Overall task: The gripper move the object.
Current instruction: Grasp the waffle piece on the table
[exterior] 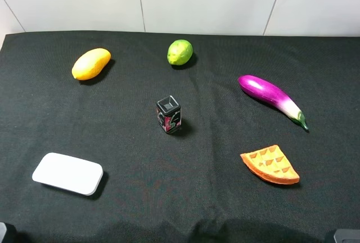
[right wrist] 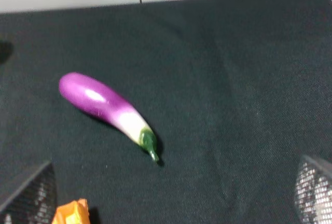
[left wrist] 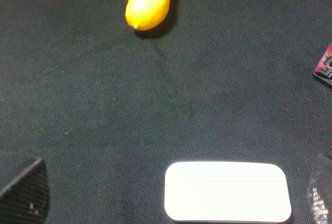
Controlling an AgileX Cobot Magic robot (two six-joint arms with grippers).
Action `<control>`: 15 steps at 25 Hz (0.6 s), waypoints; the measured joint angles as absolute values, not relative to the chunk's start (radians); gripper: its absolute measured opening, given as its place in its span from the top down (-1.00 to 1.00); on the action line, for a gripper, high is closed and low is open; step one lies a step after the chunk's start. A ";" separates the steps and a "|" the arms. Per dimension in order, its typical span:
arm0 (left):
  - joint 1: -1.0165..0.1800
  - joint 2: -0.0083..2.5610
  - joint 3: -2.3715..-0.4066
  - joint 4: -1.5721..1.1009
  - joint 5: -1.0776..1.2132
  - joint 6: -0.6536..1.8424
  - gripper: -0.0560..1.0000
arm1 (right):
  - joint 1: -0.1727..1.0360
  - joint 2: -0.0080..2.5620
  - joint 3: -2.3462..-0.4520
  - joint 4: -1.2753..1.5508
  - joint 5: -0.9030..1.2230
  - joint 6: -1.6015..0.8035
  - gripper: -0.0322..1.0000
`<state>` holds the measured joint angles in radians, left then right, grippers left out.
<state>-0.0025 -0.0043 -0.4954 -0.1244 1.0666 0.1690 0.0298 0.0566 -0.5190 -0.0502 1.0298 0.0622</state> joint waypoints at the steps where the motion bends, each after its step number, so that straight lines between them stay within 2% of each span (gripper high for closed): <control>1: -0.003 -0.004 -0.495 -0.124 1.067 0.169 -0.99 | 0.030 0.085 -0.526 -0.048 1.029 0.054 -0.41; 15: -0.003 -0.004 -0.495 -0.124 1.067 0.169 -0.99 | 0.030 0.425 -0.586 0.092 1.009 -0.200 -0.41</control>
<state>-0.0025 -0.0043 -0.4954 -0.1244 1.0666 0.1690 0.0298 0.4252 -0.5856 0.0918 1.0089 -0.1999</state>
